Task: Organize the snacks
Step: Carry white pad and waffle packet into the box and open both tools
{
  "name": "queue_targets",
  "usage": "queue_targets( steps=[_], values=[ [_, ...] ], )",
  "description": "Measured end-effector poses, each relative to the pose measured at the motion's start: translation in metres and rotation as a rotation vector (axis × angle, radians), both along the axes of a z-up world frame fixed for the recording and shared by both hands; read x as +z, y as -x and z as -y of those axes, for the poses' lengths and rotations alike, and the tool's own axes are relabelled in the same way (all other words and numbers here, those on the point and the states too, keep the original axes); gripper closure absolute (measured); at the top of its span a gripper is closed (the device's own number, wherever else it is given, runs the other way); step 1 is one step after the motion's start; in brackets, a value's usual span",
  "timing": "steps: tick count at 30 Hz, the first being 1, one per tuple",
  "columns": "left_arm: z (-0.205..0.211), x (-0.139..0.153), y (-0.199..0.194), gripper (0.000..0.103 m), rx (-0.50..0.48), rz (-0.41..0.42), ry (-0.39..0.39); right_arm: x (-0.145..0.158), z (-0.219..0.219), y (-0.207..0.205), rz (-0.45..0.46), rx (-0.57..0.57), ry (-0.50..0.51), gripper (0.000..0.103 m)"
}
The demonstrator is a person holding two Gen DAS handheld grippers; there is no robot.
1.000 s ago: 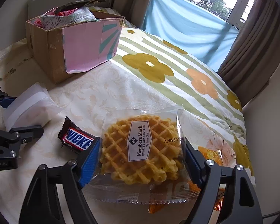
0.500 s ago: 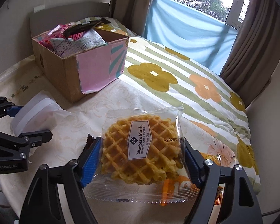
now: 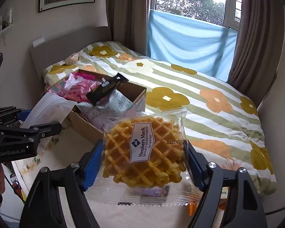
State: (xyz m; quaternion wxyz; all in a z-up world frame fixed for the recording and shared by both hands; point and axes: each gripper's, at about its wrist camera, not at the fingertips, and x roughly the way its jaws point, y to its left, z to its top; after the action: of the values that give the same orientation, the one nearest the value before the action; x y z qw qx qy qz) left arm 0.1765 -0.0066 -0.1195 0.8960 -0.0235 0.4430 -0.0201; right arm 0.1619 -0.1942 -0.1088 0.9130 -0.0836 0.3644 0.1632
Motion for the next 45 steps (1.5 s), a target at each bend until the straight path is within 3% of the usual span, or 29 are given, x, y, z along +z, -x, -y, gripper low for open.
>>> queue_targets(
  steps=[9,20,22,25,26,34,45],
  values=[
    [-0.070,0.025,-0.072,0.043,-0.038,0.003,0.028,0.038,-0.053,-0.029,0.048,-0.045,-0.052,0.027],
    [-0.134,0.000,-0.159,0.042,-0.048,-0.068,0.075,0.035,-0.106,-0.071,0.026,-0.120,-0.078,0.027],
    [-0.136,-0.004,-0.164,0.037,-0.055,-0.070,0.070,0.033,-0.111,-0.075,0.018,-0.124,-0.079,0.027],
    [-0.138,-0.007,-0.161,0.003,-0.062,-0.051,0.070,0.029,-0.118,-0.081,0.003,-0.129,-0.079,0.027],
    [-0.138,-0.007,-0.159,0.001,-0.063,-0.045,0.060,0.028,-0.119,-0.083,-0.004,-0.129,-0.081,0.027],
    [-0.141,-0.021,-0.141,0.001,-0.083,-0.073,-0.007,0.022,-0.122,-0.094,-0.054,-0.125,-0.106,0.027],
    [-0.155,-0.023,-0.127,0.001,-0.040,-0.076,0.008,0.025,-0.168,-0.130,-0.115,-0.017,-0.092,0.027]
  ],
)
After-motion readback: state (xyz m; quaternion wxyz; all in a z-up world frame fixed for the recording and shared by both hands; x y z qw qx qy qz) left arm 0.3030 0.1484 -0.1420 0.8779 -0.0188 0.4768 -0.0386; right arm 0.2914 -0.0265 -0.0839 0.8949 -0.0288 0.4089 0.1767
